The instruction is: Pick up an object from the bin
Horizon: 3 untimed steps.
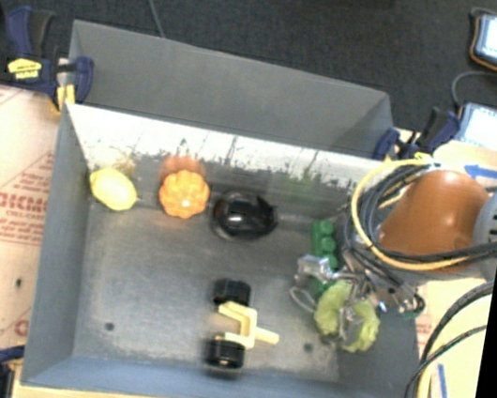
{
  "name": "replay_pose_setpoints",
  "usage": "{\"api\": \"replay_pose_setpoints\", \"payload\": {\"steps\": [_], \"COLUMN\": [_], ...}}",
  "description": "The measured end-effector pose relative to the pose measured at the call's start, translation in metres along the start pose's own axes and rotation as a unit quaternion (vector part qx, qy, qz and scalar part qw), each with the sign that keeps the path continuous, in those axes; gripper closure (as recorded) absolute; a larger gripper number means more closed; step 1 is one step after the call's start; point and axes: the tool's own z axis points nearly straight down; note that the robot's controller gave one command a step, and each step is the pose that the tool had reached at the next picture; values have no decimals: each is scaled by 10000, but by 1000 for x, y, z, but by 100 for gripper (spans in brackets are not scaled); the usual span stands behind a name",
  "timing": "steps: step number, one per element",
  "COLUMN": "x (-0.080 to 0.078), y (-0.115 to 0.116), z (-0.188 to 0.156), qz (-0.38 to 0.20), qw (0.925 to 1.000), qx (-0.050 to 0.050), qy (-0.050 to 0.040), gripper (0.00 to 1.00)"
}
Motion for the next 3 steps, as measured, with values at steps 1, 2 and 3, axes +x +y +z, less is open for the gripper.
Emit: {"api": "replay_pose_setpoints", "payload": {"steps": [1,2,3], "x": [-22,-52,-52], "y": [-16,-37,-37], "z": [-9,-1,-1], "qz": [-573,-2278,-2259], "qw": [9983,9736,9740], "qx": [-55,-121,-124], "qy": [11,-73,-71], "gripper": [0,100,100]}}
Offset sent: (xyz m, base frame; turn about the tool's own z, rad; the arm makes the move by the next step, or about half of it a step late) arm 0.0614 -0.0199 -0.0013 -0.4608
